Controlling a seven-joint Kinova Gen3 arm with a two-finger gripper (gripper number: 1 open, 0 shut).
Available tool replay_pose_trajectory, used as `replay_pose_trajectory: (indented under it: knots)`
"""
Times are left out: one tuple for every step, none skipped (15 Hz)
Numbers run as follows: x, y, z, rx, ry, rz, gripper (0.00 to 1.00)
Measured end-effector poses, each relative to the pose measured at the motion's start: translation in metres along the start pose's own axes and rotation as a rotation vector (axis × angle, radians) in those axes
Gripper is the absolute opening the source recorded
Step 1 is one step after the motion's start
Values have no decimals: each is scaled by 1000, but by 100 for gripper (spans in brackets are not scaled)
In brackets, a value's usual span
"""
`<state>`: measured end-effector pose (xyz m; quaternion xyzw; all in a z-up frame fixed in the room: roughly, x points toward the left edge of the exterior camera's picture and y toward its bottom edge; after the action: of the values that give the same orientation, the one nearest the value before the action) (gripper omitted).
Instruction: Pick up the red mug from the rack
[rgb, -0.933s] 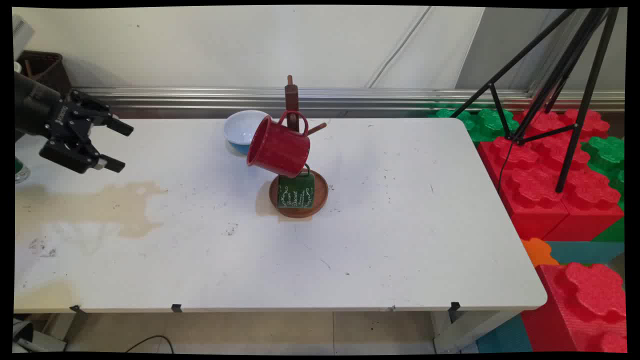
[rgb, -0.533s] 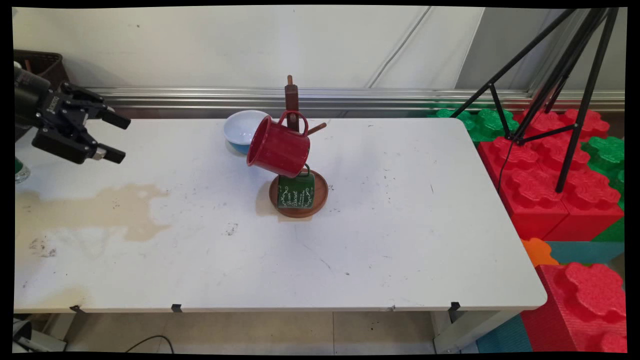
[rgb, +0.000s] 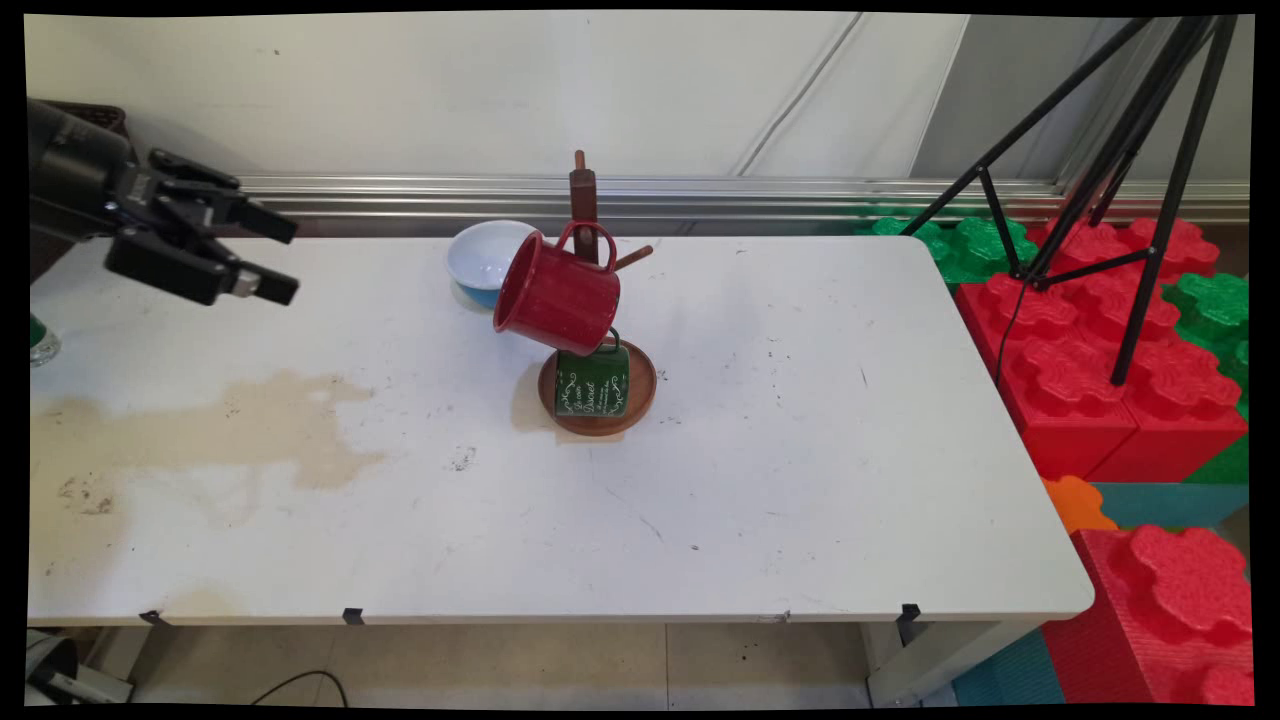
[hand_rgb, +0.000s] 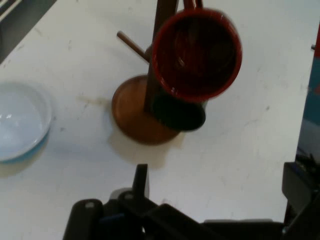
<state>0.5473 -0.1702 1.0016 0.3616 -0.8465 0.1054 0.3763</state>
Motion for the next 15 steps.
replay_pose_trajectory:
  knots:
    - [5,3,4,-1,10,-6,100]
    - [10,7,9,-4,21,-10,100]
    - [13,8,13,-6,28,-12,100]
    - [20,13,21,-11,41,-19,100]
    - [25,15,27,-16,49,-24,100]
    - [29,18,35,-24,57,-32,100]
    - [34,21,42,-32,64,-38,100]
    - [38,24,49,-41,70,-43,100]
    - [41,27,55,-46,75,-49,100]
    - [43,28,60,-50,79,-54,100]
    - [46,30,68,-56,84,-63,100]
    - [48,32,75,-61,87,-71,100]
    - [49,33,79,-67,89,-75,100]
    - [51,35,88,-78,93,-82,100]
    - [52,36,94,-84,96,-86,100]
